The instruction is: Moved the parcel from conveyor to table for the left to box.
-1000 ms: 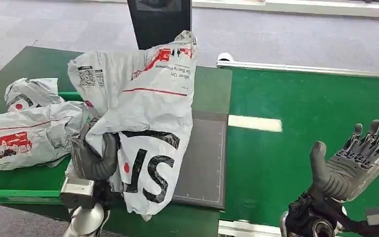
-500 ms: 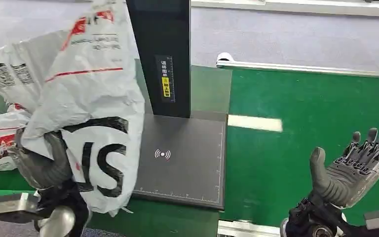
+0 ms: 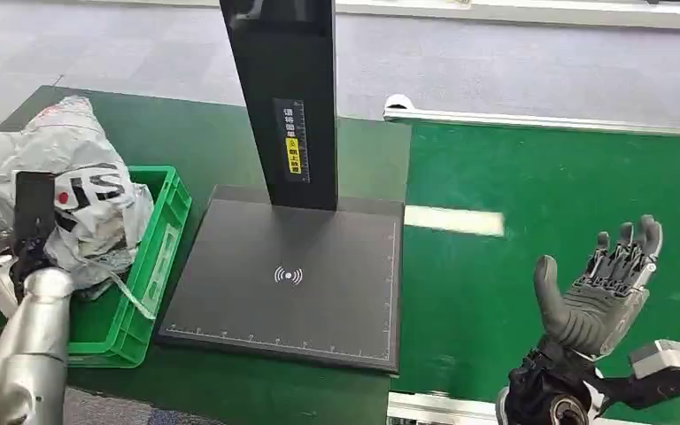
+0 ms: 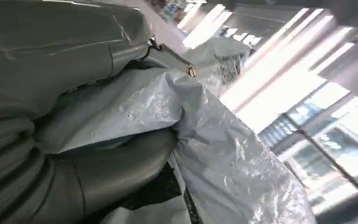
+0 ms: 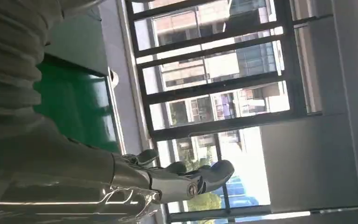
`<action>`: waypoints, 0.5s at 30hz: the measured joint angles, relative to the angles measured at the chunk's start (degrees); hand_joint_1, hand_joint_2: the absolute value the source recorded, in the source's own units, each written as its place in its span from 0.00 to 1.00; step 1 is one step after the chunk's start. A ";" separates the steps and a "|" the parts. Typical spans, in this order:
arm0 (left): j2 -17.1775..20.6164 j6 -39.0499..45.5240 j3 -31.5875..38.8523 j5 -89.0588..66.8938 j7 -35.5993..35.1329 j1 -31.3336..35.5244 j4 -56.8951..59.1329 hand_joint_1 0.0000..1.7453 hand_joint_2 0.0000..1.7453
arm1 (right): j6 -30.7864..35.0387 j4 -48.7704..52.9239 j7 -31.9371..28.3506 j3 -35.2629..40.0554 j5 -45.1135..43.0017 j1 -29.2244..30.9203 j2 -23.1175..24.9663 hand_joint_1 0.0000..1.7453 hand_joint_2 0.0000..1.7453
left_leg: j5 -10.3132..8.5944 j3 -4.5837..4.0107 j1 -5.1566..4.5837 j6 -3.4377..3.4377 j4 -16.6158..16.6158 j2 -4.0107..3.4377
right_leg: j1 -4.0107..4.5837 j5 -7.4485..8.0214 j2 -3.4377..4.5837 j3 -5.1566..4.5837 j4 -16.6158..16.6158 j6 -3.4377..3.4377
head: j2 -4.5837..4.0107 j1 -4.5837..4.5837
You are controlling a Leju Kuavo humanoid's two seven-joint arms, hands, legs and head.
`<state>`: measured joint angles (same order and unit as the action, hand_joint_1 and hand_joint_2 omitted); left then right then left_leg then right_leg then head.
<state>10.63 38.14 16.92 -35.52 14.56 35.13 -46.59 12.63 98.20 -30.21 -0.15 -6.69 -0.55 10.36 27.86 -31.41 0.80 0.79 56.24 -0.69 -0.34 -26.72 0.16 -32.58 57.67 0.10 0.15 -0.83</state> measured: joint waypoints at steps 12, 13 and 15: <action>5.83 1.53 2.12 -11.33 -10.15 4.70 15.42 1.00 1.00 | -0.66 -2.77 1.40 0.59 -0.48 1.22 -0.39 0.00 1.00 | 0.03 -0.06 -0.01 0.02 0.00 0.01 | -0.01 -0.02 -0.01 -0.08 0.00 0.00 | -0.02 0.02; 5.92 1.57 2.25 -13.15 -10.97 4.70 15.51 1.00 1.00 | -0.63 -2.95 1.40 0.61 -0.50 1.22 -0.46 0.00 1.00 | 0.03 -0.05 -0.01 0.03 0.00 0.01 | -0.01 -0.02 -0.01 -0.08 0.00 0.00 | -0.02 -0.02; 5.98 1.62 2.99 -16.71 -11.98 4.70 15.73 1.00 1.00 | -0.42 -3.23 1.40 0.61 -0.52 1.20 -0.55 0.00 1.00 | 0.03 -0.04 -0.01 0.03 0.00 0.01 | -0.01 -0.02 0.00 -0.08 0.03 0.00 | -0.02 -0.02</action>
<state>16.61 39.76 19.91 -52.23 2.58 39.83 -30.86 12.22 94.97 -28.81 0.46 -7.21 0.65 9.81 27.89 -31.45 0.79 0.82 56.24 -0.68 -0.35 -26.75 0.16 -32.65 57.70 0.10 0.13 -0.85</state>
